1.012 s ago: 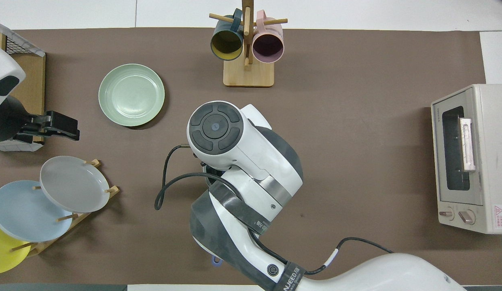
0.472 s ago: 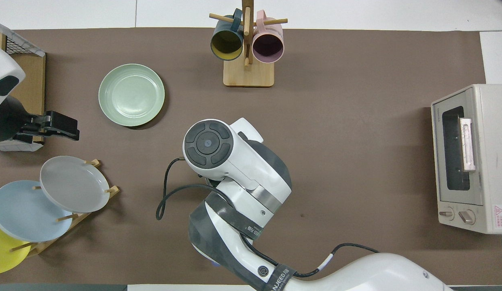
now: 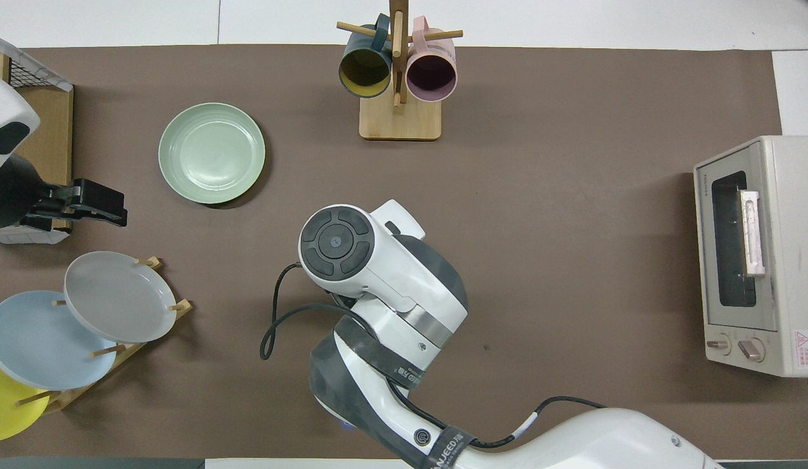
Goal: Transfer vermicelli from pot to plate
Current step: 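Grasp the blue lid knob with the right gripper and lift the lid, then carry the lid away with the right gripper while the left gripper reaches the pot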
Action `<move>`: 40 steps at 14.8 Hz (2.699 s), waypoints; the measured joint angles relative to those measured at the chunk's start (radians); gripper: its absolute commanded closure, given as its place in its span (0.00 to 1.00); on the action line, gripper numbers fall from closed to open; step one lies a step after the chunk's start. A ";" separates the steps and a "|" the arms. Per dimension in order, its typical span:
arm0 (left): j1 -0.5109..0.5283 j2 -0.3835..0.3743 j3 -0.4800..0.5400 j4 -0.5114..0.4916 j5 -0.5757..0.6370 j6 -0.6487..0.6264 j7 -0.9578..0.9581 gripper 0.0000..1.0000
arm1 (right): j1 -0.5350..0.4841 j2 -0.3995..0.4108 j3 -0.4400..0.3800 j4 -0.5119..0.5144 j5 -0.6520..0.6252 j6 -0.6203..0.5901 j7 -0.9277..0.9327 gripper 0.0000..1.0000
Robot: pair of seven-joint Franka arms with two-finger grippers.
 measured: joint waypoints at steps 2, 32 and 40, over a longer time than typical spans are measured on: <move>0.000 0.000 0.000 0.000 0.000 0.000 0.000 0.00 | 0.000 -0.001 0.000 0.000 0.000 0.000 0.000 0.38; -0.510 0.222 -0.033 -0.302 -0.070 0.639 -0.472 0.00 | -0.600 -0.008 -0.019 -0.148 -0.003 0.181 -0.938 0.42; -0.524 0.262 -0.033 -0.356 -0.070 0.703 -0.472 0.00 | -0.632 -0.006 -0.019 -0.232 -0.003 0.243 -0.938 0.00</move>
